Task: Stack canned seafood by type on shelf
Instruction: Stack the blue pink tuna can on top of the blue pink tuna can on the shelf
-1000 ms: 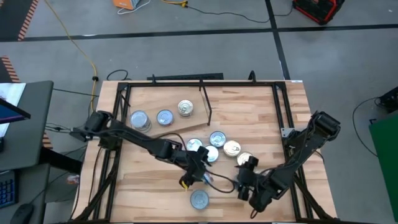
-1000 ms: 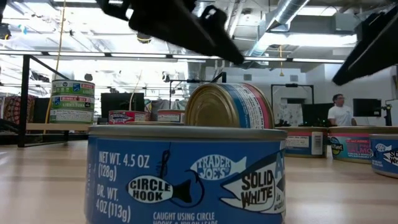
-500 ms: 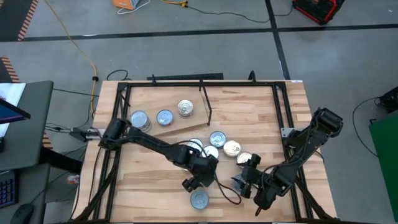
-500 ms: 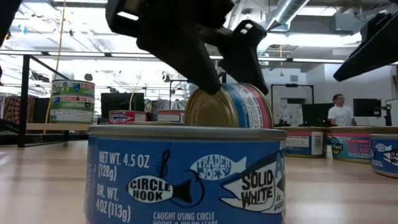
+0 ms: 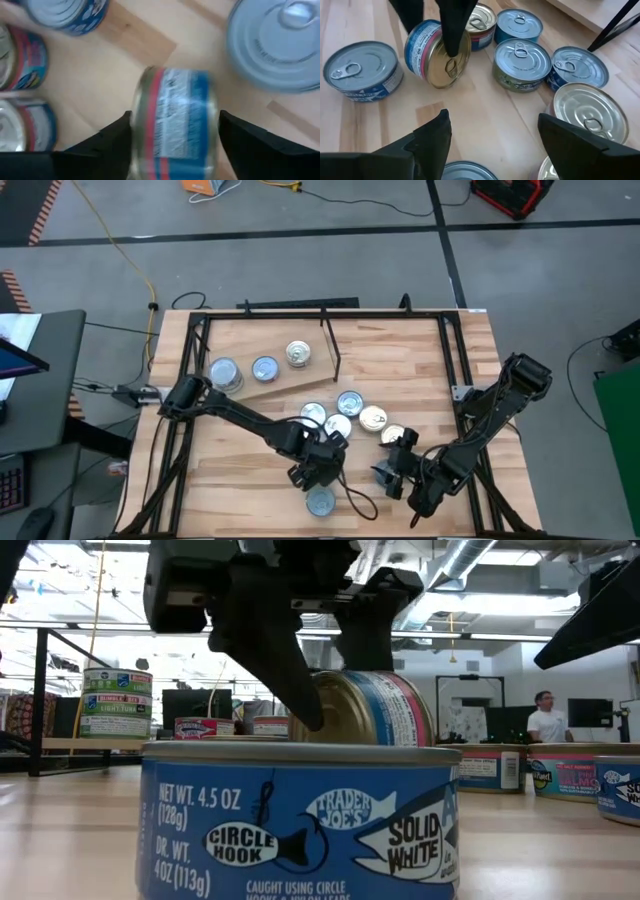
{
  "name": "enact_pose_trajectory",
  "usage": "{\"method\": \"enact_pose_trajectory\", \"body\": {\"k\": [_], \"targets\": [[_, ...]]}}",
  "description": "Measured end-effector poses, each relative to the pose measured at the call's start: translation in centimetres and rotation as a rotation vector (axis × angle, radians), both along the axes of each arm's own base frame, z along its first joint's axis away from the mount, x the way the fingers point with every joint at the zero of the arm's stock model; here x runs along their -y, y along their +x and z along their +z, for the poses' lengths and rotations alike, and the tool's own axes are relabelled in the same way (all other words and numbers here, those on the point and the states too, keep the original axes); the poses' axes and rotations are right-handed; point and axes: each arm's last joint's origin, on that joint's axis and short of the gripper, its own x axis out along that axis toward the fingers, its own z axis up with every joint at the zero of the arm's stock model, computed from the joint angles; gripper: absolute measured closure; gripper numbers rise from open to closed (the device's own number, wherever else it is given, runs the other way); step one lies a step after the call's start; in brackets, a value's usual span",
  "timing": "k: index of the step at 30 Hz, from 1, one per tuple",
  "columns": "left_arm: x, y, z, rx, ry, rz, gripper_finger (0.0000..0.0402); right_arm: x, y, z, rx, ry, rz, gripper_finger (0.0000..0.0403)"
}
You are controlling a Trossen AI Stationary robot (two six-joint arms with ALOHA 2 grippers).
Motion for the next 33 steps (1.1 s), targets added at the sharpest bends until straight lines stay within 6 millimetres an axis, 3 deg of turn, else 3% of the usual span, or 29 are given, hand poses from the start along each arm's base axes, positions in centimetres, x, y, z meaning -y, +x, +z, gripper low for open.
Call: {"method": "enact_pose_trajectory", "body": {"k": [6,9,17,20,26,33], "targets": [[0.4,-0.5,0.1,-0.004,0.056,0.045,0.0214,0.0,0.0,0.0,0.000,0.000,0.000,0.0079],[0.5,-1.1,1.0,0.009,0.088,0.072,0.0215,0.0,0.0,0.0,0.000,0.000,0.000,0.0079],[0.0,-4.3,6.2,0.190,0.257,0.288,0.0215,-0.1,0.1,0.1,0.012,0.016,0.001,0.0079],[-1.9,-6.3,6.6,0.212,0.367,0.397,0.0215,-0.2,0.2,0.0,0.018,0.022,0.001,0.0079],[-7.9,-9.5,6.3,0.327,0.439,0.616,0.0215,-0.4,0.7,-0.7,0.011,-0.002,0.007,0.0079],[-14.8,-11.6,5.8,0.475,0.563,0.801,0.0209,0.5,1.7,-0.9,0.010,-0.012,-0.038,0.0079]]}}
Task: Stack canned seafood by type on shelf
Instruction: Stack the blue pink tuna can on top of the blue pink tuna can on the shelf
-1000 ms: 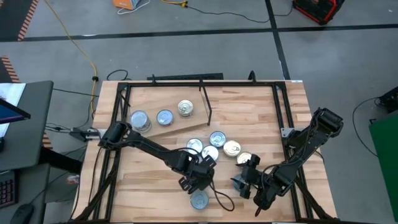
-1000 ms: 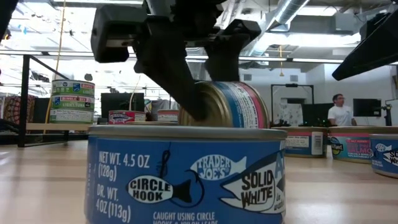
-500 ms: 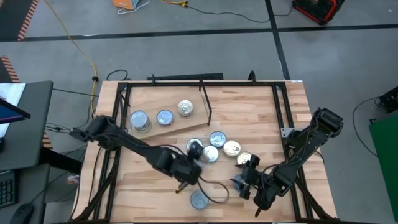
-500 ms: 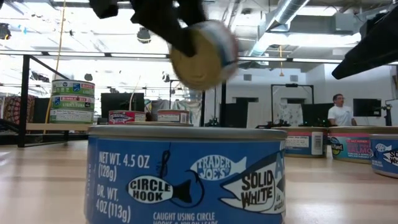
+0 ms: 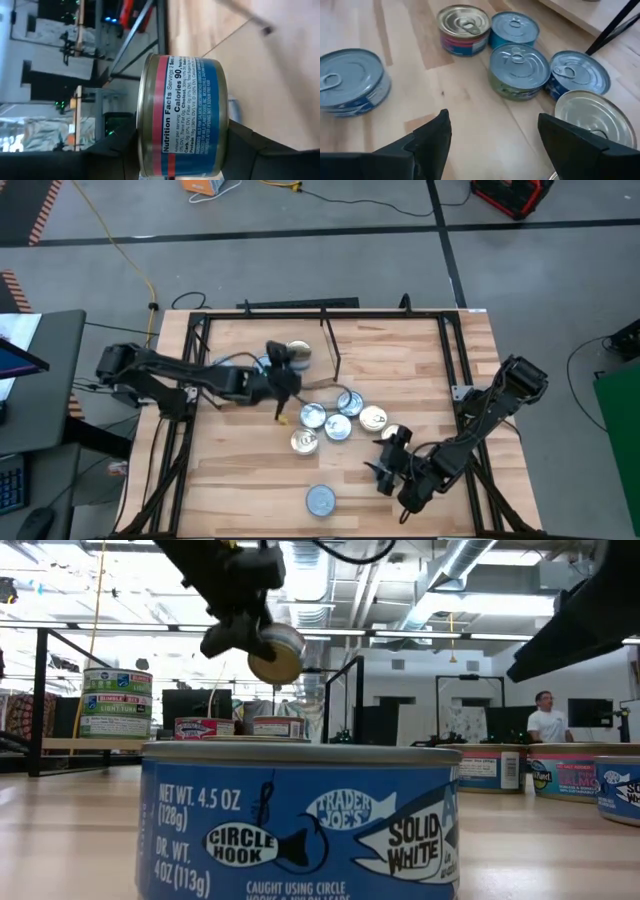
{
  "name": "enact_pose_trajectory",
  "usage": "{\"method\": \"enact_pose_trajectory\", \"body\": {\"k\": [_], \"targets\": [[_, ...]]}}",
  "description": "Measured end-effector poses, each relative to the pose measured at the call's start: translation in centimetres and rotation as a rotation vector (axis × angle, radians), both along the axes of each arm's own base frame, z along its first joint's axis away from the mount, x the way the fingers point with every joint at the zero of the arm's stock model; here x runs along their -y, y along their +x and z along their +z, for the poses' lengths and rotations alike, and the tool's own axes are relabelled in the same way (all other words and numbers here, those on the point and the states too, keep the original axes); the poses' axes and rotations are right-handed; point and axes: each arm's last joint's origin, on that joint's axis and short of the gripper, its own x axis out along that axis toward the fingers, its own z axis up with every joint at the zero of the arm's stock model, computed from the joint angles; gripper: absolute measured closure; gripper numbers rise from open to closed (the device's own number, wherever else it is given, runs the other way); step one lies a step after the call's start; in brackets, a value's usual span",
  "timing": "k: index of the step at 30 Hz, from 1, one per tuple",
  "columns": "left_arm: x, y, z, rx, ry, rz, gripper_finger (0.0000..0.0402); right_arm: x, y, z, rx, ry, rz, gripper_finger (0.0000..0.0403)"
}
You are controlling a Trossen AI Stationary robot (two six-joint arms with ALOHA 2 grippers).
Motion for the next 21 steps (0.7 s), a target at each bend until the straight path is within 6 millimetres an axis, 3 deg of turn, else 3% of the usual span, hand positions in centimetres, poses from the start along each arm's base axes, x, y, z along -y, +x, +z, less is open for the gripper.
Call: {"method": "enact_pose_trajectory", "body": {"k": [5,12,21], "targets": [[-3.5,-0.2,-0.6,-0.012,0.023,0.009,0.0210,0.2,0.2,0.1,0.026,-0.029,-0.019,0.0079],[-6.8,-0.2,-1.1,-0.083,0.042,0.018,0.0209,0.1,0.2,0.2,0.035,-0.025,-0.017,0.0079],[-8.1,-0.3,-1.1,-0.100,-0.003,-0.072,0.0209,0.0,0.2,0.2,0.037,-0.025,-0.013,0.0079]]}}
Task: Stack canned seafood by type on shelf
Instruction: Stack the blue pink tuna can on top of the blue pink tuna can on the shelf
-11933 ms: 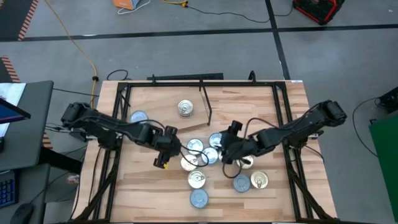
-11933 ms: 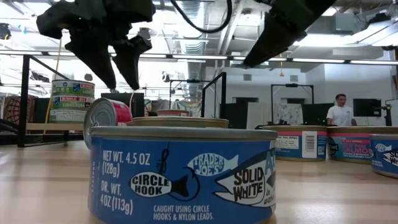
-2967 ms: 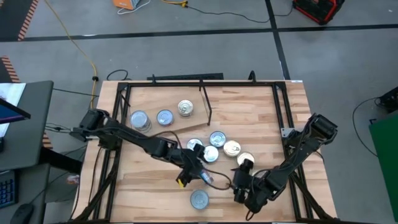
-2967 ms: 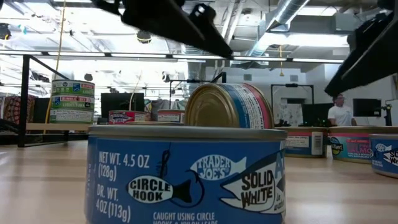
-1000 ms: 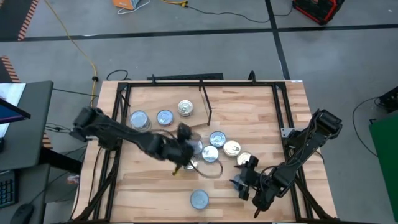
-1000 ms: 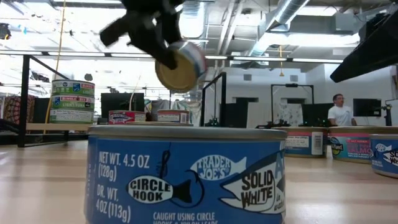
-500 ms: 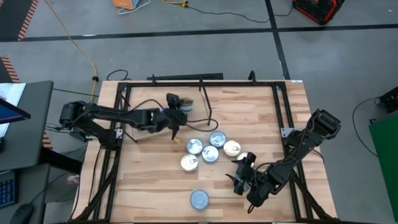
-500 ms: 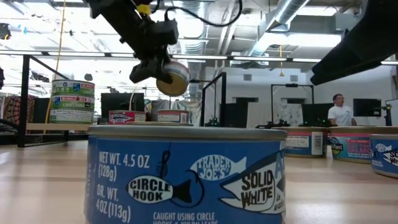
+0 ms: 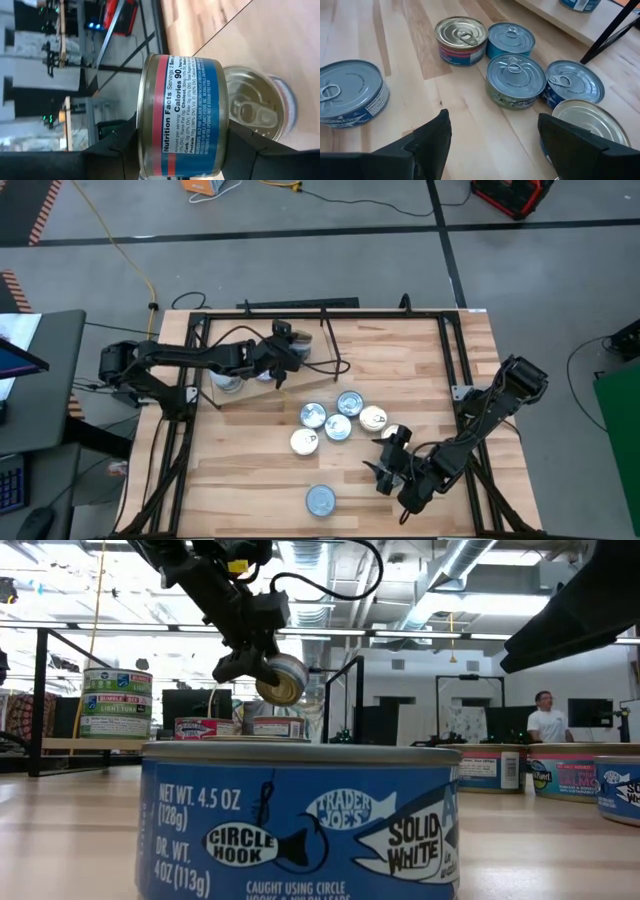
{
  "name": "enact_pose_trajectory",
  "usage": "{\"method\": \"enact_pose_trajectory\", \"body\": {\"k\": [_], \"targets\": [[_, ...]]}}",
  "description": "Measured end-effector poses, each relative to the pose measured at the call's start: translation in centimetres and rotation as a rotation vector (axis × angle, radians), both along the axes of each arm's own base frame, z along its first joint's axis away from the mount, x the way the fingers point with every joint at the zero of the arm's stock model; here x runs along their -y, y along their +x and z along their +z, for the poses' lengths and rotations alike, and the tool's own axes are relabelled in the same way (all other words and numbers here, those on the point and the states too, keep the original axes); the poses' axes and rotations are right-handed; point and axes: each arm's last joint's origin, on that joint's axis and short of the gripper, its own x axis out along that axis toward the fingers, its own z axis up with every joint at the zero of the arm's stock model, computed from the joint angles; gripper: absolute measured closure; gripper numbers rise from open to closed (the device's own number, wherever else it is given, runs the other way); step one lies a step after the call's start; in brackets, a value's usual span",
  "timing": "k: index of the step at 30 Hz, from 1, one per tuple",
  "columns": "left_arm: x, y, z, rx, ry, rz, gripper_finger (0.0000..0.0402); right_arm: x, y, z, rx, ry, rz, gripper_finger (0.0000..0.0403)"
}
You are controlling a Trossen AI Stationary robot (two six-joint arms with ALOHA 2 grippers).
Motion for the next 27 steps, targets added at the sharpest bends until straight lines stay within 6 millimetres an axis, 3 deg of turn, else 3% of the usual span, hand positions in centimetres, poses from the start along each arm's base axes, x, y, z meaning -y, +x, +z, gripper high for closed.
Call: {"method": "enact_pose_trajectory", "body": {"k": [27], "targets": [[-0.46,-0.25,-0.56,-0.093,-0.048,-0.137,0.0207,-0.08,0.06,0.05,0.006,0.005,0.004,0.0079]]}}
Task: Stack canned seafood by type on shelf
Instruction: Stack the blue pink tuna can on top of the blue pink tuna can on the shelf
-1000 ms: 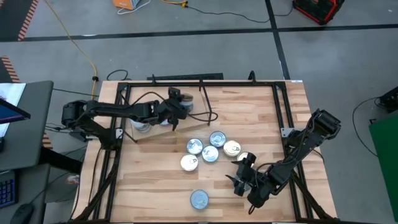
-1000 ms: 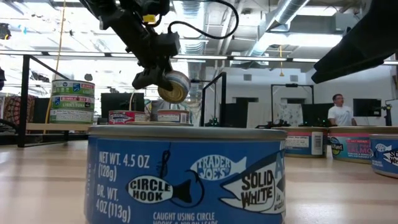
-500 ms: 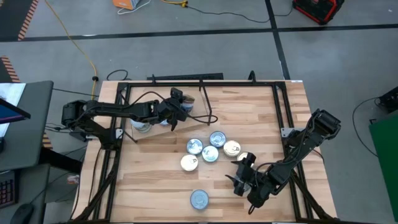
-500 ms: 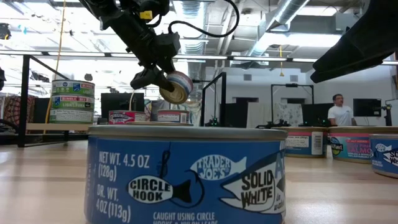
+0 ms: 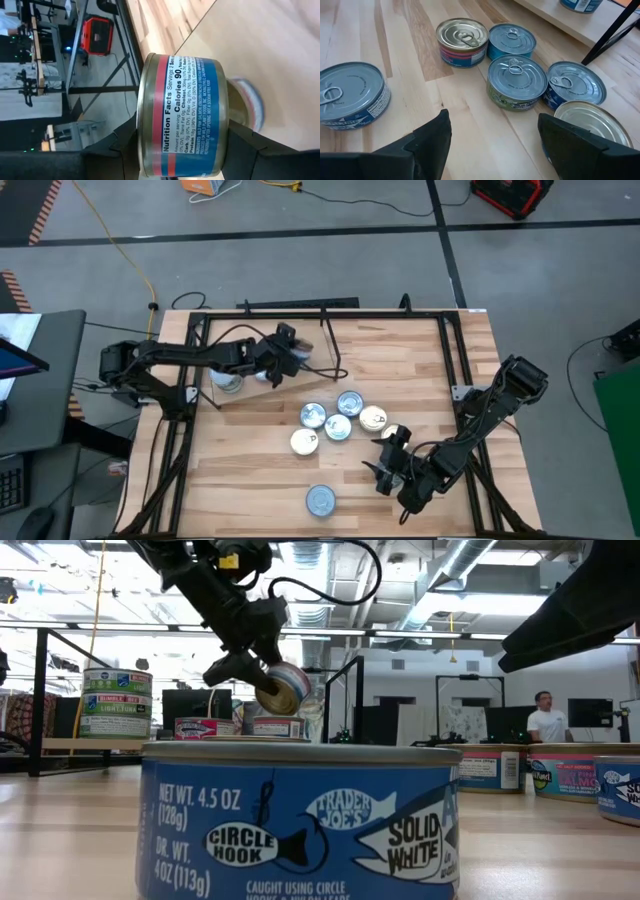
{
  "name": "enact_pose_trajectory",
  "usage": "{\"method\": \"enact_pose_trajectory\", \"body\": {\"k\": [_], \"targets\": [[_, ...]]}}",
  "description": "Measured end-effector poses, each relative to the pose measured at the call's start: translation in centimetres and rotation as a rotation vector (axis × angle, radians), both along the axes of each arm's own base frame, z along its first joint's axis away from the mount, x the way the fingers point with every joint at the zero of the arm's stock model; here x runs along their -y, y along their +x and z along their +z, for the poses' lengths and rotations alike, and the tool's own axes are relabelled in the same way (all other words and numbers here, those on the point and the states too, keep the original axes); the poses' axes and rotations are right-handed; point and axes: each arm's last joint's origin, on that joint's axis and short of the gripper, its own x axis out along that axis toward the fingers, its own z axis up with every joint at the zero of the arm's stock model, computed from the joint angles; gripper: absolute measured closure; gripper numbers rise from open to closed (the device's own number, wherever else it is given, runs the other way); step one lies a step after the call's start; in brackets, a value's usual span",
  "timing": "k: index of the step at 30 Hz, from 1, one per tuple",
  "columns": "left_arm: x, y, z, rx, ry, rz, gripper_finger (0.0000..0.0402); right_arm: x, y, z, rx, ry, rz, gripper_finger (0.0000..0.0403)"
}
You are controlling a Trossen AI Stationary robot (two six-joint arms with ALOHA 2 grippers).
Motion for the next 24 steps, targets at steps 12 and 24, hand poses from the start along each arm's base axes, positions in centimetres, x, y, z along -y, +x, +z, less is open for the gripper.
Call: {"method": "enact_pose_trajectory", "body": {"k": [12,24], "targets": [[-2.0,-0.5,-0.1,-0.050,0.012,-0.059,0.0207,0.0,0.0,0.0,0.000,0.000,0.000,0.0079],[-2.0,-0.6,-0.2,-0.027,-0.054,-0.050,0.0190,0.0,0.0,0.0,-0.001,0.000,0.000,0.0079]]}}
